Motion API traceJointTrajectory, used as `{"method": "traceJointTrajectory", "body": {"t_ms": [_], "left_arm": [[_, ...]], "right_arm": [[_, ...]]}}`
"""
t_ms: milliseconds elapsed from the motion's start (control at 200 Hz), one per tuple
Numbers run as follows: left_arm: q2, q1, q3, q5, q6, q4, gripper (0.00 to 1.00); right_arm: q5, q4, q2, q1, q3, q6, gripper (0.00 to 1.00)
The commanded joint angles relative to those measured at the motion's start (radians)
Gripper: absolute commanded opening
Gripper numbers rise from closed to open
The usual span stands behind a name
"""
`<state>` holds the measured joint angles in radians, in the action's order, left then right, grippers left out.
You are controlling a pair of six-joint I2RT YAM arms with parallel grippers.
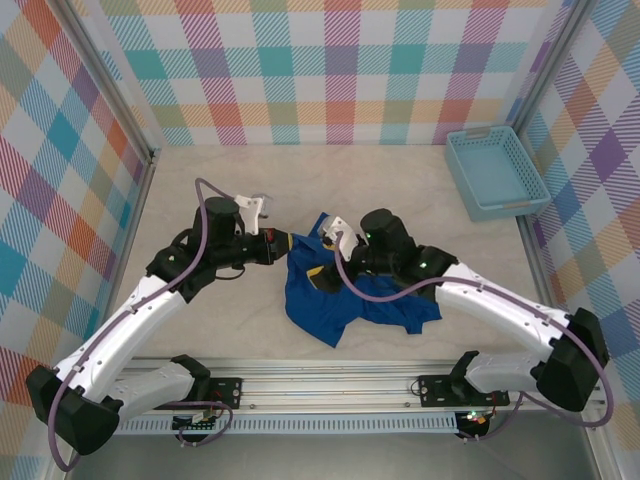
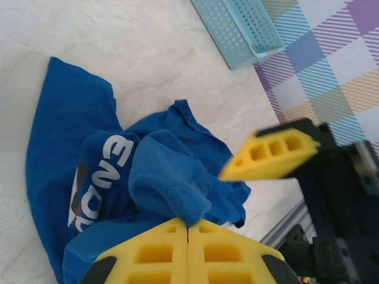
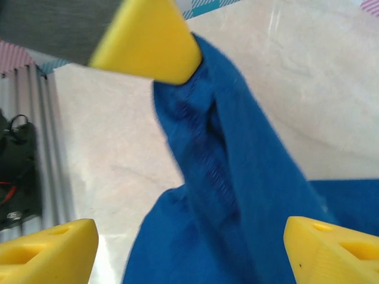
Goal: Fold the inside-out t-shirt
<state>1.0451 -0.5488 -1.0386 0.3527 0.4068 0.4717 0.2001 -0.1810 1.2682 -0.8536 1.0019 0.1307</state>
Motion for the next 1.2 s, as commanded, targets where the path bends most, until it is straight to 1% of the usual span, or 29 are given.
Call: {"method": "traceJointTrajectory", "body": {"t_ms": [0,60,105,120,175,210,245,285,295,305,310,335,395,430,450,515,535,555,615,675,735,810,850,910,975,1070,1195], "left_arm": [[-0.004,-0.01,-0.042,0.031,0.017,0.034,0.0],[-0.004,-0.01,-0.044,0.032,0.014,0.04,0.0],[-0.005,-0.011,-0.044,0.03,0.014,0.045,0.0],[-0.005,-0.011,-0.044,0.027,0.012,0.046,0.0],[-0.007,-0.011,-0.043,0.015,0.006,0.053,0.0],[-0.008,-0.01,-0.044,0.005,-0.001,0.058,0.0],[-0.007,-0.01,-0.046,-0.006,-0.007,0.064,0.0],[-0.006,-0.01,-0.05,-0.016,-0.017,0.072,0.0],[-0.006,-0.01,-0.051,-0.018,-0.019,0.075,0.0],[-0.005,-0.01,-0.053,-0.021,-0.023,0.076,0.0],[-0.006,-0.01,-0.054,-0.022,-0.025,0.078,0.0],[-0.006,-0.01,-0.057,-0.027,-0.032,0.079,0.0],[-0.01,-0.01,-0.056,-0.028,-0.051,0.067,0.0],[-0.018,-0.01,-0.052,-0.026,-0.062,0.051,0.0],[-0.026,-0.01,-0.048,-0.023,-0.072,0.037,0.04],[-0.057,-0.01,-0.026,-0.007,-0.119,-0.012,0.3],[-0.073,-0.01,-0.017,-0.004,-0.136,-0.034,0.37],[-0.088,-0.01,0.001,-0.002,-0.155,-0.058,0.41],[-0.144,-0.01,0.075,0.02,-0.207,-0.172,0.51],[-0.192,-0.01,0.155,0.054,-0.269,-0.308,0.57],[-0.223,-0.01,0.215,0.103,-0.363,-0.393,0.6],[-0.225,-0.01,0.245,0.154,-0.496,-0.431,0.62],[-0.202,-0.01,0.244,0.172,-0.541,-0.444,0.63],[-0.139,-0.01,0.202,0.223,-0.597,-0.416,0.64],[-0.051,-0.015,0.123,0.29,-0.613,-0.347,0.64],[0.056,-0.041,0.028,0.306,-0.597,-0.275,0.62],[0.108,-0.069,0.005,0.325,-0.578,-0.287,0.58]], "right_arm": [[-0.011,0.116,0.083,-0.015,0.059,0.119,0.83],[-0.014,0.126,0.121,-0.021,0.08,0.124,0.82],[-0.005,0.133,0.137,-0.023,0.088,0.126,0.78],[-0.006,0.137,0.139,-0.023,0.089,0.124,0.74],[-0.034,0.142,0.14,-0.024,0.086,0.121,0.52],[-0.047,0.136,0.133,-0.024,0.081,0.128,0.41],[-0.047,0.136,0.121,-0.019,0.07,0.13,0.33],[-0.03,0.136,0.105,-0.013,0.048,0.132,0.26],[-0.027,0.136,0.101,-0.011,0.046,0.132,0.23],[-0.015,0.136,0.099,-0.008,0.042,0.131,0.21],[-0.011,0.136,0.097,-0.006,0.038,0.131,0.18],[0.014,0.134,0.089,0.003,0.031,0.124,0.12],[0.075,0.132,0.078,0.022,0.016,0.106,0.0],[0.11,0.128,0.072,0.034,0.01,0.096,0.0],[0.131,0.123,0.069,0.041,0.009,0.09,0.0],[0.219,0.095,0.053,0.077,0.007,0.068,0.0],[0.246,0.094,0.048,0.09,0.004,0.062,0.0],[0.274,0.092,0.041,0.103,0.0,0.053,0.0],[0.358,0.083,0.026,0.143,-0.005,0.033,0.0],[0.438,0.059,0.019,0.178,0.002,0.028,0.0],[0.507,0.016,0.019,0.208,0.022,0.034,0.0],[0.565,-0.042,0.027,0.233,0.052,0.059,0.0],[0.575,-0.064,0.029,0.236,0.061,0.073,0.0],[0.585,-0.073,0.031,0.237,0.066,0.082,0.0],[0.574,-0.074,0.029,0.237,0.063,0.083,0.0],[0.549,-0.061,0.025,0.237,0.051,0.077,0.0],[0.541,-0.053,0.035,0.237,0.052,0.072,0.0]]}}
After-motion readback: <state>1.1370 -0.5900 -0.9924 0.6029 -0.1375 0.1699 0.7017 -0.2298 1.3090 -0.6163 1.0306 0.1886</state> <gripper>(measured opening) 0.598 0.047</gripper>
